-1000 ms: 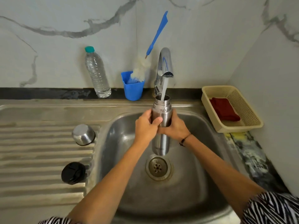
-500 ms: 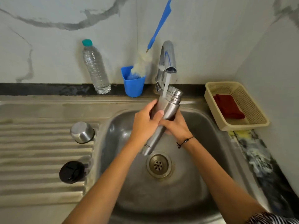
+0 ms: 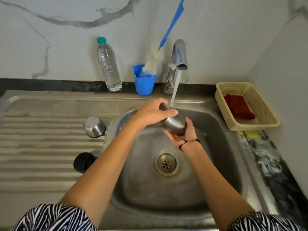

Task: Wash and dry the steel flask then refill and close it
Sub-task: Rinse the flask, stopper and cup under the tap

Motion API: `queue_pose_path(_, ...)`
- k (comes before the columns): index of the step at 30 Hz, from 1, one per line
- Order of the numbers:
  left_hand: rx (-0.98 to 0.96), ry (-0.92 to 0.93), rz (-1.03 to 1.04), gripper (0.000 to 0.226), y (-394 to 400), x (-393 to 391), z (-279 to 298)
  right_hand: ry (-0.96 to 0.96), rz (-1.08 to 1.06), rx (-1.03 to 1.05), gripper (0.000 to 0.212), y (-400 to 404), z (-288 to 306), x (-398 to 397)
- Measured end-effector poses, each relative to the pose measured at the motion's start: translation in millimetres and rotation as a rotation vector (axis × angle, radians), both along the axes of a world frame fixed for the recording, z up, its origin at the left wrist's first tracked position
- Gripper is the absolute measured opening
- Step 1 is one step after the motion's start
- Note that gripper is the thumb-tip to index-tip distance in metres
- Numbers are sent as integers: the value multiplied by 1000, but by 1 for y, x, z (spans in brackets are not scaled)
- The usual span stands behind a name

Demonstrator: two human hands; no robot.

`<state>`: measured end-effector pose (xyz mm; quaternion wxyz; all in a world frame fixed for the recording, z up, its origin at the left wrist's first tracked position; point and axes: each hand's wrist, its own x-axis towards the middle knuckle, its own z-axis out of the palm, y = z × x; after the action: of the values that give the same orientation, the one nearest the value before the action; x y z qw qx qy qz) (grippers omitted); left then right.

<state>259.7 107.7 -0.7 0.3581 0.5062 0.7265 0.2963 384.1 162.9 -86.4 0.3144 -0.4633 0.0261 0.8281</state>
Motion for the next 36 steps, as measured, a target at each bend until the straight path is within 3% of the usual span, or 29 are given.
queue_pose_path(6, 214, -227, 137, 71, 17, 15, -6, 135, -122, -96, 65, 11, 9, -13)
queue_pose_path(11, 393, -630, 350, 48, 30, 30, -18, 157, -129, -63, 51, 9, 21, -20)
queue_pose_path(16, 500, -542, 596, 9, 43, 42, -20, 160, -131, -88, 49, 1, 13, -25)
queue_pose_path(22, 420, -807, 832, 27, 50, 35, -12, 113, -145, -34, 52, 9, 16, -24)
queue_pose_path(24, 456, -703, 774, 29, 47, 43, -10, 143, -147, -9, 49, 12, 23, -24)
queue_pose_path(28, 630, -196, 392, 20, 34, 53, -17, 196, -135, 66, 40, 14, 37, -23)
queue_pose_path(31, 568, -38, 120, 39, 26, 42, -21, 222, -150, 43, 46, 18, 33, -24)
queue_pose_path(33, 523, 39, 83, 38, 27, 36, -17, 228, -154, 23, 45, 20, 30, -27)
queue_pose_path(36, 465, 136, 235, 24, 40, 27, -5, 170, -135, -4, 40, 15, 31, -35)
